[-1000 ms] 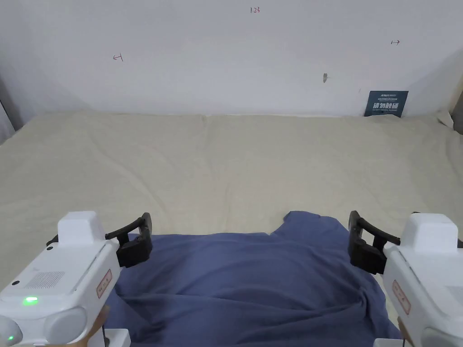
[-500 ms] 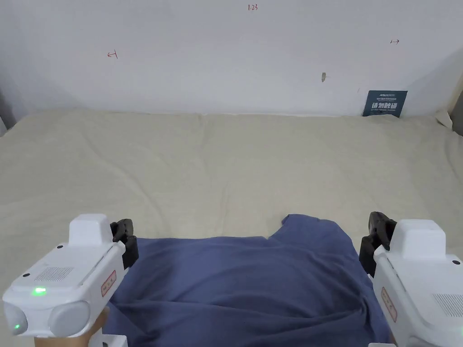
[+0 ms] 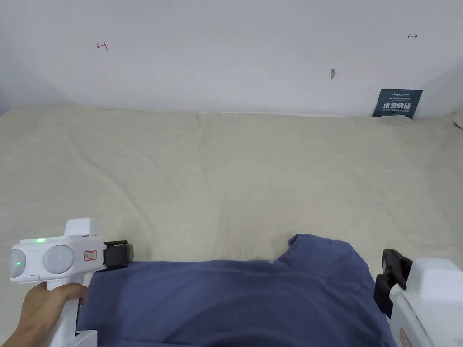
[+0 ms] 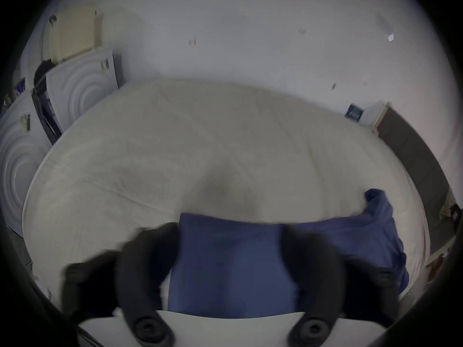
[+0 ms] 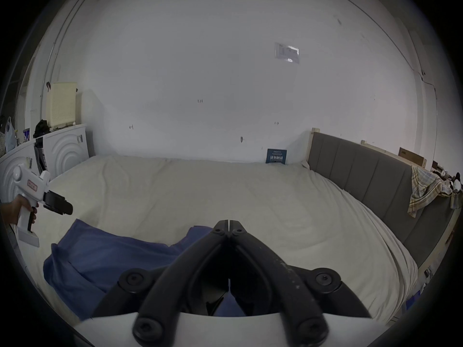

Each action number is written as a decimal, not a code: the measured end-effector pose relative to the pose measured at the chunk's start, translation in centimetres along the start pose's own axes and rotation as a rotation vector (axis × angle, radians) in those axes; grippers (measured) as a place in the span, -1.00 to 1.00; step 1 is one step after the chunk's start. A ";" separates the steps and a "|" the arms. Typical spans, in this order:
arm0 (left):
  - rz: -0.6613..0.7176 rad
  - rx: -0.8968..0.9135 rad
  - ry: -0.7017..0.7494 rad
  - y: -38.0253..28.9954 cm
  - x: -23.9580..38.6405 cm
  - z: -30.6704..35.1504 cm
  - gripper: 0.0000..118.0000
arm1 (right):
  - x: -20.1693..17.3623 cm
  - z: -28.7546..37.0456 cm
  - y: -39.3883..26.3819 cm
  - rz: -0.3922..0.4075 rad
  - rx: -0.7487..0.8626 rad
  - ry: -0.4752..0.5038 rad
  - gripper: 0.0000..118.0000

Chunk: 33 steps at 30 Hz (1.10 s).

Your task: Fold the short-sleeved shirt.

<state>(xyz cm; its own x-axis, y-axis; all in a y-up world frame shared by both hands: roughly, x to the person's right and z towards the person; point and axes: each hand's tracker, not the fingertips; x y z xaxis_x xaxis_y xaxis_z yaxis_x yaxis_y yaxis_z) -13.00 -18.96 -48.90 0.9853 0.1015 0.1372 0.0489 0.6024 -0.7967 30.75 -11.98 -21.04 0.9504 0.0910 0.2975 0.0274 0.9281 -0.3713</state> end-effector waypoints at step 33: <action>-0.065 0.095 -0.017 -0.1 0.8 0.5 -0.97 | 3.9 -26.4 -6.5 -0.080 -0.656 0.002 0.07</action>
<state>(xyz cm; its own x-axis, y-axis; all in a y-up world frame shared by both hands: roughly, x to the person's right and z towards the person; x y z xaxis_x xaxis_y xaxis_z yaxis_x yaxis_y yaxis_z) -12.31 -18.54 -48.45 0.9775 0.0727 0.1980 0.0965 0.6804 -0.7264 42.45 -27.19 -40.70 0.9380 0.0293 0.3454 0.2809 0.5198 -0.8068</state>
